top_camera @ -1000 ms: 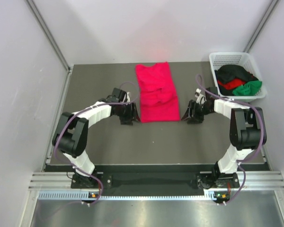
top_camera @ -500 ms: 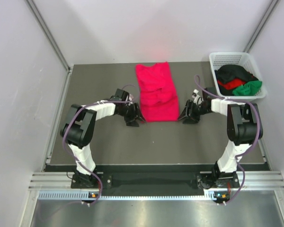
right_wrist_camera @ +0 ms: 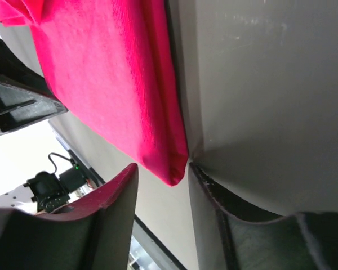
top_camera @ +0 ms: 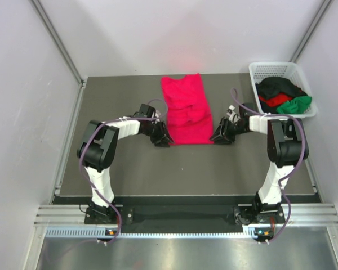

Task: Fold and stack the t-shirts
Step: Fold the tshirt

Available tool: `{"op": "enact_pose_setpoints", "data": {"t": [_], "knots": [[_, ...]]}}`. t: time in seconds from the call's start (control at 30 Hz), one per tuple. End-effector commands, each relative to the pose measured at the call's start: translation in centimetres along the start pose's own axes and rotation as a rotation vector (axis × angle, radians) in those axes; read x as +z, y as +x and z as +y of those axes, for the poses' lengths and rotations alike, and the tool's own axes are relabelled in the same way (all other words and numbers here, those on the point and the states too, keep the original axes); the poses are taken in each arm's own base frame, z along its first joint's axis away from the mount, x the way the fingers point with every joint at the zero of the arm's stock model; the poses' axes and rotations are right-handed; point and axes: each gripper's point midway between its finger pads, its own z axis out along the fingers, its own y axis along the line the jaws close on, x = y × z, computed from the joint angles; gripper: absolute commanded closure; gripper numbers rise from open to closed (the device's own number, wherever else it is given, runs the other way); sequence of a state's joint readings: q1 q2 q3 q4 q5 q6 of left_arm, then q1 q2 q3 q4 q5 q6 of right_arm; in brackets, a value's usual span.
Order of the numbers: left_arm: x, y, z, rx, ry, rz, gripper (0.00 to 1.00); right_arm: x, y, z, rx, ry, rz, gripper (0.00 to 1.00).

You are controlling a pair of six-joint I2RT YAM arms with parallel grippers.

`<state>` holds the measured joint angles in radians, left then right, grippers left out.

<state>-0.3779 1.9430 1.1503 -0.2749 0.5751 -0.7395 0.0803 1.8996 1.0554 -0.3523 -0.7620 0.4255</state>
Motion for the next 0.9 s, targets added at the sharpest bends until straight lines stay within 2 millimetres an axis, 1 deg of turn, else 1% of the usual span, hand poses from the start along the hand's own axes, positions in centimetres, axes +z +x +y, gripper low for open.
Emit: {"op": "enact_pose_setpoints", "data": {"t": [0.0,0.03,0.07,0.1,0.13,0.2,0.23,0.27,0.3,0.33,0.37,0.4,0.43,0.47,0.5,0.53,0.57,0.6,0.67,0.7,0.73,0.83,0.87], "knots": [[1.1,-1.3,1.0,0.008,-0.034,-0.039,0.61,1.1,-0.6,-0.3,-0.023,0.019,-0.015,0.59],[1.1,-1.4,1.0,0.007,-0.032,-0.038,0.63,1.2,-0.6,-0.2,-0.023,0.015,-0.018,0.61],[1.2,-1.4,0.9,0.006,-0.029,-0.04,0.65,1.2,-0.5,-0.3,-0.017,0.012,-0.017,0.65],[1.2,-1.5,1.0,0.002,-0.03,-0.04,0.76,1.4,-0.2,-0.4,-0.009,0.009,-0.011,0.7],[1.3,-1.4,1.0,0.003,-0.029,-0.04,0.83,1.4,-0.3,-0.3,-0.009,0.004,-0.018,0.74],[1.3,-1.5,0.9,0.005,-0.031,-0.044,1.0,1.4,-0.3,0.0,-0.013,-0.013,-0.022,0.95],[1.2,-1.5,0.9,0.005,-0.03,-0.046,1.0,1.4,-0.3,0.0,-0.016,-0.017,-0.023,0.95],[1.0,-1.6,0.7,0.015,-0.026,-0.051,1.0,1.1,-0.4,0.5,-0.027,-0.027,-0.03,1.0],[0.4,-1.7,0.1,0.025,-0.018,-0.061,1.0,0.9,-0.7,1.0,-0.04,-0.038,-0.035,1.0],[0.0,-1.9,-0.3,0.039,-0.011,-0.069,1.0,0.6,-0.5,1.4,-0.044,-0.05,-0.028,1.0],[-0.4,-1.9,-1.0,0.068,0.0,-0.076,1.0,0.0,-0.6,2.1,-0.056,-0.058,-0.039,1.0],[-1.6,-1.9,-1.9,0.083,0.01,-0.089,1.0,-0.5,-0.5,2.5,-0.07,-0.062,-0.041,1.0],[-2.3,-2.0,-2.7,0.097,0.023,-0.098,1.0,-0.9,-0.1,3.0,-0.068,-0.071,-0.032,1.0],[-2.9,-2.0,-3.5,0.135,0.037,-0.104,1.0,-1.7,0.0,3.9,-0.086,-0.085,-0.043,1.0],[-4.2,-1.9,-4.7,0.163,0.055,-0.121,1.0,-2.1,0.5,4.2,-0.09,-0.092,-0.04,1.0],[-4.9,-1.5,-5.5,0.177,0.064,-0.117,1.0,-2.6,1.0,4.7,-0.093,-0.103,-0.032,1.0],[-5.6,-1.4,-6.0,0.201,0.068,-0.121,1.0,-3.5,1.2,5.4,-0.108,-0.115,-0.049,1.0],[-6.4,-1.1,-7.0,0.225,0.081,-0.129,1.0,-3.9,1.7,5.5,-0.095,-0.117,-0.045,1.0],[-7.6,-1.1,-8.1,0.27,0.086,-0.145,1.0,-5.0,2.4,6.3,-0.098,-0.137,-0.057,1.0],[-8.5,-1.1,-9.2,0.297,0.104,-0.165,1.0,-5.4,2.6,6.6,-0.095,-0.14,-0.063,1.0],[-8.8,-1.0,-9.6,0.316,0.104,-0.168,1.0,-6.1,2.8,7.3,-0.112,-0.148,-0.076,1.0],[-10.2,-0.5,-11.1,0.369,0.122,-0.192,1.0,-7.3,3.6,8.1,-0.125,-0.154,-0.088,1.0],[-10.5,-0.2,-11.1,0.383,0.117,-0.189,1.0,-7.5,3.8,8.2,-0.128,-0.154,-0.088,1.0]]}}
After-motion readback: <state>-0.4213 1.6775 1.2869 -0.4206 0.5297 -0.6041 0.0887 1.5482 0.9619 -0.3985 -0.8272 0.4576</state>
